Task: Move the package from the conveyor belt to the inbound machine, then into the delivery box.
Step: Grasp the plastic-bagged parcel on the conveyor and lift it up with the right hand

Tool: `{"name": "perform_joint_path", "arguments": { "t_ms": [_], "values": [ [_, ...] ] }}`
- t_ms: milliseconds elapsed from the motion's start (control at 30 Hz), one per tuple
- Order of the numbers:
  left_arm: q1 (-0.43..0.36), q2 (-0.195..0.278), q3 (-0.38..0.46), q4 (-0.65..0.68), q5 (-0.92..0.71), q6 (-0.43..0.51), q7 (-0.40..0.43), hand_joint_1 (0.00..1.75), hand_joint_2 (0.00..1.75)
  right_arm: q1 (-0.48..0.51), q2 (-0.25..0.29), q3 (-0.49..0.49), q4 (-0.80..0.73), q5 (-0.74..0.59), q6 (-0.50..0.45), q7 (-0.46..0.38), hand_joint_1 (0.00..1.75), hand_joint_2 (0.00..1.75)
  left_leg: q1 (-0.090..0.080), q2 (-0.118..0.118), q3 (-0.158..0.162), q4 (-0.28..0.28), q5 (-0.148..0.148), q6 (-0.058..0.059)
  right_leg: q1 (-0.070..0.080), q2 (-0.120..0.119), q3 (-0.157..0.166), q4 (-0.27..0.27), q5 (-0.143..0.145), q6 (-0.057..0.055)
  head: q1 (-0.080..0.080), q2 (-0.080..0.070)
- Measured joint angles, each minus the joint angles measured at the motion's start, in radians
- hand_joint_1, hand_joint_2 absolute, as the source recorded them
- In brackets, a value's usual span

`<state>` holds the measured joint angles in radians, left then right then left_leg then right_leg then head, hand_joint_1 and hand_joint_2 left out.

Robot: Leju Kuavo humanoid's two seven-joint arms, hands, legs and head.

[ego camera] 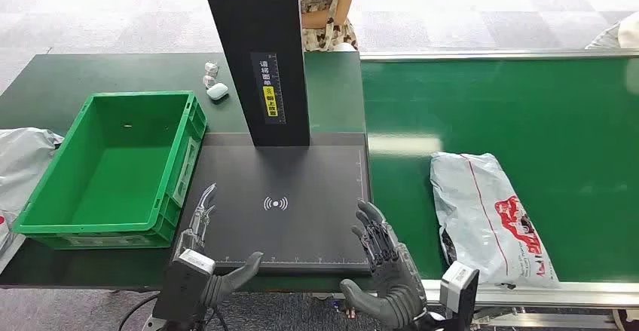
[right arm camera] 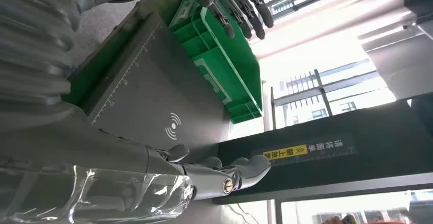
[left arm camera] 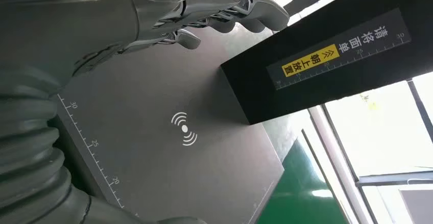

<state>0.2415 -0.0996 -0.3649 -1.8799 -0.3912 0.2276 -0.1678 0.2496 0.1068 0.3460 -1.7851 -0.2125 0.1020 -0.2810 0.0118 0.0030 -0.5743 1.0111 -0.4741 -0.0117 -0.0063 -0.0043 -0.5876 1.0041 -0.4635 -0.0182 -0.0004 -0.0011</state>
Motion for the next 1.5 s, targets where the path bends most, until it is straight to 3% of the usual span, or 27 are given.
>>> {"name": "perform_joint_path", "arguments": {
  "t_ms": [633,1000,1167,1267,1333,1400,1500],
  "values": [
    [0.006,0.004,0.001,0.0,0.004,0.019,0.006,0.0,1.75,-0.016,0.0,0.0,0.028,-0.078,0.053,0.0,0.0,1.75,0.0,0.0,0.0,0.0,0.0,0.0,0.0,0.0,0.0,0.0,0.0,0.0,0.0,0.0],
    [0.014,0.003,0.001,0.0,0.019,0.014,0.007,0.0,1.75,-0.017,0.0,0.0,0.037,-0.072,0.016,0.003,0.0,1.75,0.0,0.0,0.0,0.0,0.0,0.0,0.0,0.0,0.0,0.0,0.0,0.0,0.0,0.0],
    [0.016,0.001,0.001,-0.001,0.016,0.005,0.013,0.0,1.75,-0.017,-0.002,0.0,0.036,0.17,-0.177,0.026,0.0,1.75,0.0,0.0,0.0,0.0,0.0,0.0,0.0,0.0,0.0,0.0,0.0,0.0,0.0,0.0],
    [0.021,-0.001,0.002,-0.006,0.014,-0.002,0.025,0.0,1.75,-0.015,-0.006,-0.005,0.021,0.526,-0.395,0.134,0.0,1.75,0.0,0.0,0.0,0.0,0.0,0.0,0.0,0.0,0.0,0.0,0.0,0.0,0.0,0.0],
    [0.025,-0.001,0.003,-0.009,0.013,-0.007,0.029,0.0,1.75,-0.016,-0.012,-0.023,0.005,0.799,-0.487,0.222,0.0,1.75,0.0,0.0,0.0,0.0,0.0,0.0,0.0,0.0,0.0,0.0,0.0,0.0,0.0,0.0],
    [0.026,0.0,0.003,-0.009,0.014,-0.01,0.029,0.0,1.75,-0.023,-0.023,-0.058,-0.003,0.984,-0.476,0.308,0.0,1.75,0.0,0.0,0.0,0.0,0.0,0.0,0.0,0.0,0.0,0.0,0.0,0.0,0.0,0.0],
    [0.025,0.001,0.003,-0.009,0.022,-0.022,0.027,0.0,1.75,-0.055,-0.05,-0.138,0.01,1.116,-0.364,0.423,0.0,1.75,-0.001,0.0,0.0,0.0,0.0,0.001,0.0,0.0,0.0,0.0,0.0,0.0,0.0,0.0]
  ]
}}
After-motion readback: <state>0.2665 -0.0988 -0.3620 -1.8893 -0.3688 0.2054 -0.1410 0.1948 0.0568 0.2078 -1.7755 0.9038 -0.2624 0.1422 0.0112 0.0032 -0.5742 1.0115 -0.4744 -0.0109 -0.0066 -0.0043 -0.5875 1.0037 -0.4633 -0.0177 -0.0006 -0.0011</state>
